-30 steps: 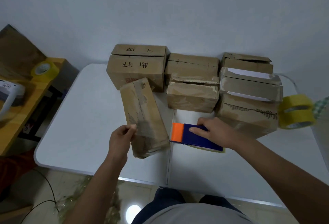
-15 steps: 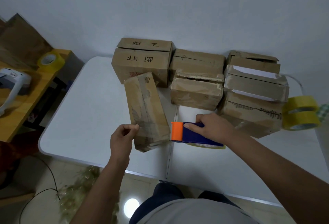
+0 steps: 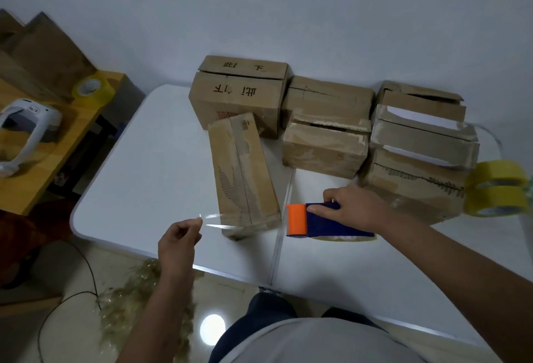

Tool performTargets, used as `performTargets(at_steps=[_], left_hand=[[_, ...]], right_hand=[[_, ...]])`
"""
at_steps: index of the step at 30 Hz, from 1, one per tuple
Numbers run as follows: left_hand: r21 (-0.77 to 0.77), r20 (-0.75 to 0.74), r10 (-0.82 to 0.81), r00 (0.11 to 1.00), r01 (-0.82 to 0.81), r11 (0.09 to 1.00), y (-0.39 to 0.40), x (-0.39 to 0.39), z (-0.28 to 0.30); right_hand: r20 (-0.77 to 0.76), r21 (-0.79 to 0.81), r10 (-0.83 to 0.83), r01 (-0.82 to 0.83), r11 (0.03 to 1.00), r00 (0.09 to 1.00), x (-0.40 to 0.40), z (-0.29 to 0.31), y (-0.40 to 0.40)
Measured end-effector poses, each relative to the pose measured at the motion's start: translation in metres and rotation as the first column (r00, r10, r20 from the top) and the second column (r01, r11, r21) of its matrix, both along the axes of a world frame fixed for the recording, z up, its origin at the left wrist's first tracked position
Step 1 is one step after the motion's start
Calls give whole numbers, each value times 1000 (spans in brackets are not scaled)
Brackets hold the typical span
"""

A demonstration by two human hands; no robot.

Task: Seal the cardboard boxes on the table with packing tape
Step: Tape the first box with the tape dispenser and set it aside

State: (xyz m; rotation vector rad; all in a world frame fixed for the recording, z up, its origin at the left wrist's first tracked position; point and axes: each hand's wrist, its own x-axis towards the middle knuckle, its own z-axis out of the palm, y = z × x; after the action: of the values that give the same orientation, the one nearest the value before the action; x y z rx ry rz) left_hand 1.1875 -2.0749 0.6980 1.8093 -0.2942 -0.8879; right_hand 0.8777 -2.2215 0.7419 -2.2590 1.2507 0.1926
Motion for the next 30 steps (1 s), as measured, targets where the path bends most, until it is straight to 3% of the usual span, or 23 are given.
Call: performTargets(at_steps=[8, 19, 30], left_hand=[[16, -52, 33, 998, -32, 999, 8, -12, -7], [77, -101, 175, 979, -167, 983, 15, -31, -16], [192, -25, 66, 998, -60, 980, 4, -37, -17]], right_hand=[[-81, -89, 15, -22, 996, 997, 4, -3, -22], [-121, -24, 60, -63, 998, 991, 11, -5, -35], [-118, 40, 44, -39, 998, 992, 15, -21, -49]])
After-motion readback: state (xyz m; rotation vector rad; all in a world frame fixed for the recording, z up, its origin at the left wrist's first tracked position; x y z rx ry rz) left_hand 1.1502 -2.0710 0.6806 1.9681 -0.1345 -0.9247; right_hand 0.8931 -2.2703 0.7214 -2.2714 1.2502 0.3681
